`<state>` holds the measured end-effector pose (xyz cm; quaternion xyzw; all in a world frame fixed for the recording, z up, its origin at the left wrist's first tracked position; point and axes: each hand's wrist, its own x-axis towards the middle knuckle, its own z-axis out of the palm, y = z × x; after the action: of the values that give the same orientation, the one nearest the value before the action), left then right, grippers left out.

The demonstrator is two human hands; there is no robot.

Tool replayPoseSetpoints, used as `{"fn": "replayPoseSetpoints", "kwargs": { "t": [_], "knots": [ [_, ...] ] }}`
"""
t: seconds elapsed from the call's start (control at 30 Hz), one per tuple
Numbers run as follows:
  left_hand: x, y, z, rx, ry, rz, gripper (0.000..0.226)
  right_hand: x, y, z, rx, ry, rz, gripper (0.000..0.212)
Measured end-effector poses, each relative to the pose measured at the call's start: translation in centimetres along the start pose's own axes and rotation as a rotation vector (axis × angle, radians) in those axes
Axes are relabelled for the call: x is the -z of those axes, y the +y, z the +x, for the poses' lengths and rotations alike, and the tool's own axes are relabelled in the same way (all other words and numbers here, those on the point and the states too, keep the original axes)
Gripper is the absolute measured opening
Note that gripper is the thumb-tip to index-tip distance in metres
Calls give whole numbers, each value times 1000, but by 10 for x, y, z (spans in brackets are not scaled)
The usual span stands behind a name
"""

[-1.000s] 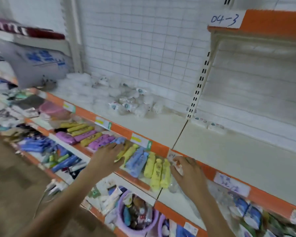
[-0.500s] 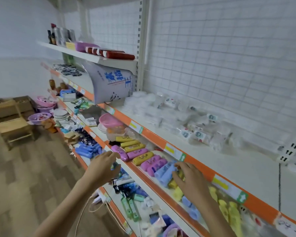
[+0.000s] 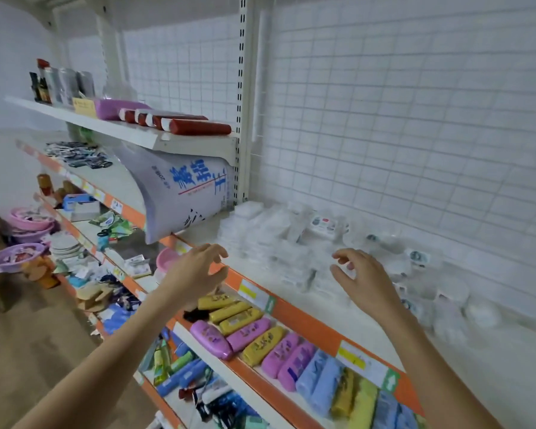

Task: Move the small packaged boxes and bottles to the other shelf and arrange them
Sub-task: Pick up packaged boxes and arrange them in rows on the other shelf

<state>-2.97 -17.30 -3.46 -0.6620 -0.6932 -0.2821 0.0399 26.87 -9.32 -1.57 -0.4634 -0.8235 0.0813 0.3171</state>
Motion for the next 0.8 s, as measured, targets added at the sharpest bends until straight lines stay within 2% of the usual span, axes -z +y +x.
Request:
{"fn": "replayPoseSetpoints", "kwargs": {
  "t": [0.13,0.27,0.47,0.6,0.7,0.8],
  "knots": [
    [-10,3,80,-48,-46,-5,27,4,25,66,-4,16,-29,25],
    [-27,9,154,-78,-104,-40,29,-1,46,126,-11,-66,-127,32],
    [-60,12,238,-101,-229,-26,29,-29,52,186,51,-302,-496,66],
    [-80,22,277,-44,-331,50,37,-43,56,209,-22,-480,-696,81],
    [-95,33,301,-11,-474,160,51,-38,54,216,-117,-553,-692,84],
    [-107,45,313,42,-603,155,55,-34,48,219,-229,-584,-647,78]
  ]
}}
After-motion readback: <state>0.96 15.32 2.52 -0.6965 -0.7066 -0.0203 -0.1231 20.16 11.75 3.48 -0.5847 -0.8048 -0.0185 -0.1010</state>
